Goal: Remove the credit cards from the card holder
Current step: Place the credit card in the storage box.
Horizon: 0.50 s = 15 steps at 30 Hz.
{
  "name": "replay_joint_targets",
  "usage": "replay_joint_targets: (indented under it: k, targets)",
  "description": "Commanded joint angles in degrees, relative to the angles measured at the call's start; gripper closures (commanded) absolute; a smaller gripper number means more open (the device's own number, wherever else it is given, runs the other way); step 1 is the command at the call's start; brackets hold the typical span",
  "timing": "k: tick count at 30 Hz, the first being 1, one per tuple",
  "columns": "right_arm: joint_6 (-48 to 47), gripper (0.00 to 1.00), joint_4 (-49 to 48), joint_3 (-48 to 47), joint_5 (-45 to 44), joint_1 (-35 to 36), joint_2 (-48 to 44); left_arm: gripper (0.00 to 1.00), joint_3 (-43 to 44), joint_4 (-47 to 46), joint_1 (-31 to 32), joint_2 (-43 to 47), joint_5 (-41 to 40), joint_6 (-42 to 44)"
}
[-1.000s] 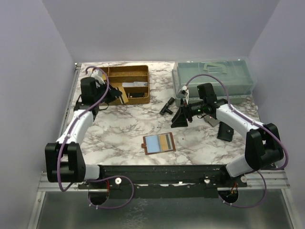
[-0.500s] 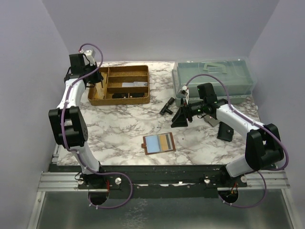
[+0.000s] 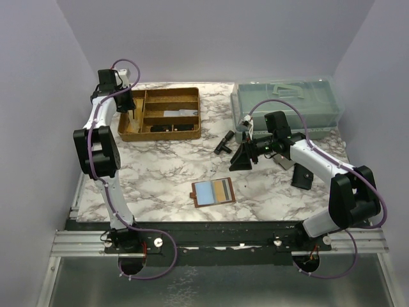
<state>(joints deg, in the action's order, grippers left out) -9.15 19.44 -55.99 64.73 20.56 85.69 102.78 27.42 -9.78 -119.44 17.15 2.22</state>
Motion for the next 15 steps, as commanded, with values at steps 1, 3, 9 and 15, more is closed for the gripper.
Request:
replay_joint_targets:
  k: [1,3,9,15]
  targets:
    - [-1.4,0.34,0.8,-0.4,-0.7,-0.2,-0.2,1.00,3.8,2.9,-1.0,-3.6,-0.6,1.7]
    - [-1.4,0.34,0.8,-0.5,-0.8,-0.2,-0.1,1.00,4.7,3.2,-1.2,-5.1,0.4,1.4]
    - [-1.6,0.34,0.9,-0.4,-0.9,-0.2,0.3,0.84,10.1,5.1,-2.0,-10.8,-0.3,-1.7]
    - [-2.0,0.33,1.0,-0.4,-1.2,-0.2,0.2,0.51,16.6,5.2,-2.0,-8.9,-11.5,-10.7]
